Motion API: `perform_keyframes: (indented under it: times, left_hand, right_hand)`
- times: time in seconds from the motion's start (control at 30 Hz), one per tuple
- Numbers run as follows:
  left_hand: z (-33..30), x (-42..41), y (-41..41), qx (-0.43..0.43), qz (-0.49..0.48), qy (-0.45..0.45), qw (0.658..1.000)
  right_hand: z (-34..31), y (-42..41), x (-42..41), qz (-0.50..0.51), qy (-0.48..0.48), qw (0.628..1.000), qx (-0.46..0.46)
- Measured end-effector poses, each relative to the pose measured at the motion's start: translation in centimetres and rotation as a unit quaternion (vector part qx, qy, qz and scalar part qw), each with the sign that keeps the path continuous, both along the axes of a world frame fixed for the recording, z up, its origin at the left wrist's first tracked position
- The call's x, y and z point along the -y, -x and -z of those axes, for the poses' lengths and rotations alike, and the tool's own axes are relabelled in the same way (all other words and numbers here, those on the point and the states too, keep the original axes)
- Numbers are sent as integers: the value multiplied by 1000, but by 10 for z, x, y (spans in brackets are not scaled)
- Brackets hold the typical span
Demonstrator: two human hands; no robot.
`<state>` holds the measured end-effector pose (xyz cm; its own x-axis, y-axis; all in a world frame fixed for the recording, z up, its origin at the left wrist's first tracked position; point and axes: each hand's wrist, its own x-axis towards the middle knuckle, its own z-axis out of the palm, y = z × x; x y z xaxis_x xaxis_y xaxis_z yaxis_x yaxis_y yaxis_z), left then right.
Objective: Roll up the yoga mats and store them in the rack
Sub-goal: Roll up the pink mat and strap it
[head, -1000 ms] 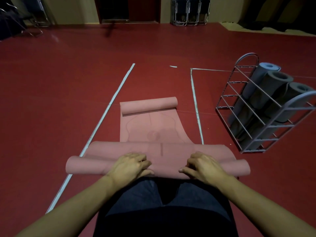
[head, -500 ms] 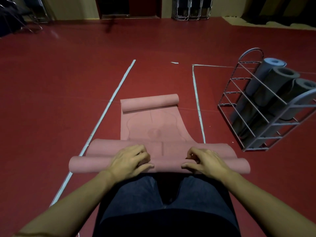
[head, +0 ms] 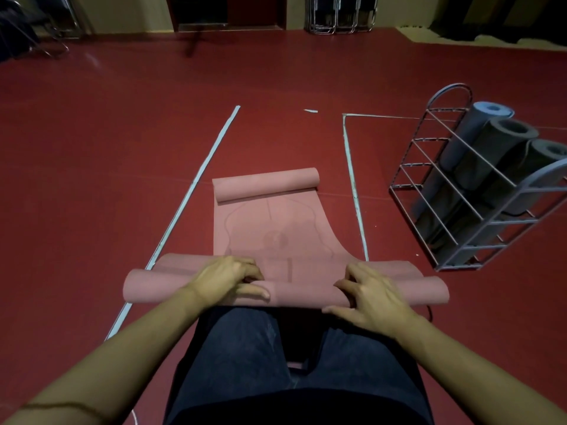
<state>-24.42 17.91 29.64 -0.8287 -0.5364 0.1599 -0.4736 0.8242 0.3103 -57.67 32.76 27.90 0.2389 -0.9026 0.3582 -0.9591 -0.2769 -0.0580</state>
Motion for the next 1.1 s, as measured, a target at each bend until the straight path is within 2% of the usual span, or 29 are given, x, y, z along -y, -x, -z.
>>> perform_keyframes:
  times: [0.1, 0.23, 0.33, 0.5, 0.7, 0.9, 1.1]
  left_hand:
    - [0, 9, 7, 9, 4, -20, 1000]
    - [-3, 9, 9, -48, -4, 9, 999]
    - [-5, 5, 10, -9, -7, 10, 1000]
    - [5, -20, 2, 8, -38, 165, 986]
    - [18, -23, 11, 16, -45, 247, 968]
    - [19, -29, 16, -2, -111, 254, 961]
    - [20, -10, 17, -22, -122, 173, 977]
  right_hand:
    - [-2, 1, 4, 13, 10, 1000, -16]
    - [-11, 1, 10, 27, -29, 999, 33]
    - [-11, 2, 17, 19, -36, 999, 25]
    - [-5, 2, 27, 37, -16, 999, 17]
    - [7, -6, 29, 58, 67, 996, -19]
    - [-1, -17, 22, 103, 126, 987, -5]
    - [7, -13, 29, 95, 53, 994, 2]
